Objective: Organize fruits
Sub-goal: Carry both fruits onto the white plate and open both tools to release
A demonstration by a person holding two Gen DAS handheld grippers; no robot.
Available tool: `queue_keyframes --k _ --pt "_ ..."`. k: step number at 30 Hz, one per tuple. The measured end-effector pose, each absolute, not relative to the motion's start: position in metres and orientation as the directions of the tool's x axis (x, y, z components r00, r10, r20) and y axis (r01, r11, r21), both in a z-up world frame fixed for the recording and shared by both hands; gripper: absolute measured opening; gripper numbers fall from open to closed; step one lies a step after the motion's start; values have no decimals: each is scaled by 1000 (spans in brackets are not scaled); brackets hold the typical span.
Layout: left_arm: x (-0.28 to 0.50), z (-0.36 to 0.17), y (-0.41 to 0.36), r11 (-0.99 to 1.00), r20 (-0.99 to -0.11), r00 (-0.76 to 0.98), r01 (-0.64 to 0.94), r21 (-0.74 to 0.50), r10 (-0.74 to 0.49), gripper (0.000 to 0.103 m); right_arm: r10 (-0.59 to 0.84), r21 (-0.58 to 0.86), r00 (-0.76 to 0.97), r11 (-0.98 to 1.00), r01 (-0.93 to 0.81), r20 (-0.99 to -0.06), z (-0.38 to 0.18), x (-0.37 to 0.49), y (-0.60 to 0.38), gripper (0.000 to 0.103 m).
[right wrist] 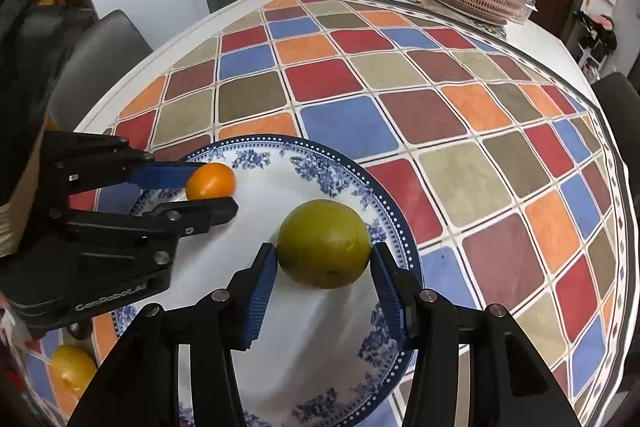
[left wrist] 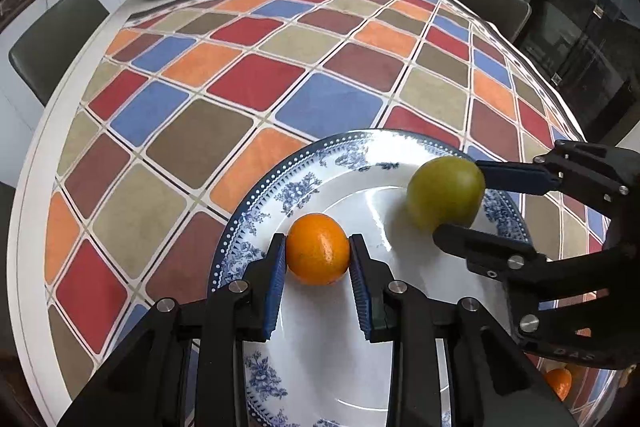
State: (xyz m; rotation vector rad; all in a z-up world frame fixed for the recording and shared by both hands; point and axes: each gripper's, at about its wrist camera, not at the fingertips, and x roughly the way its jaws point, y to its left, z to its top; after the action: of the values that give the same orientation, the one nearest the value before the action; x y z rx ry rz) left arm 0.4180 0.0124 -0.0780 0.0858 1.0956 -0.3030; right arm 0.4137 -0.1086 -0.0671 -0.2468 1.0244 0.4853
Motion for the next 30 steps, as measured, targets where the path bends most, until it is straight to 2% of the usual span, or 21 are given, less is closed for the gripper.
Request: queue_keyframes --k 8,12,22,26,30 --pt "419 -80 11 956 -893 410 284 -69 -187 32 290 58 419 873 -484 -860 -68 419 -111 49" --pt "412 -69 13 961 -881 448 274 -27 -153 46 293 65 421 876 -478 -859 -68 419 -111 50" --pt "371 -23 18 974 -822 567 213 73 -62 60 341 117 452 884 -453 -824 -39 396 -125 50" --pt "340 -4 13 977 -782 621 195 86 -55 67 330 93 501 893 -441 -800 -20 374 -133 60" --pt "308 15 8 978 -743 667 185 95 -54 72 339 103 537 901 -421 -773 0 348 -144 61"
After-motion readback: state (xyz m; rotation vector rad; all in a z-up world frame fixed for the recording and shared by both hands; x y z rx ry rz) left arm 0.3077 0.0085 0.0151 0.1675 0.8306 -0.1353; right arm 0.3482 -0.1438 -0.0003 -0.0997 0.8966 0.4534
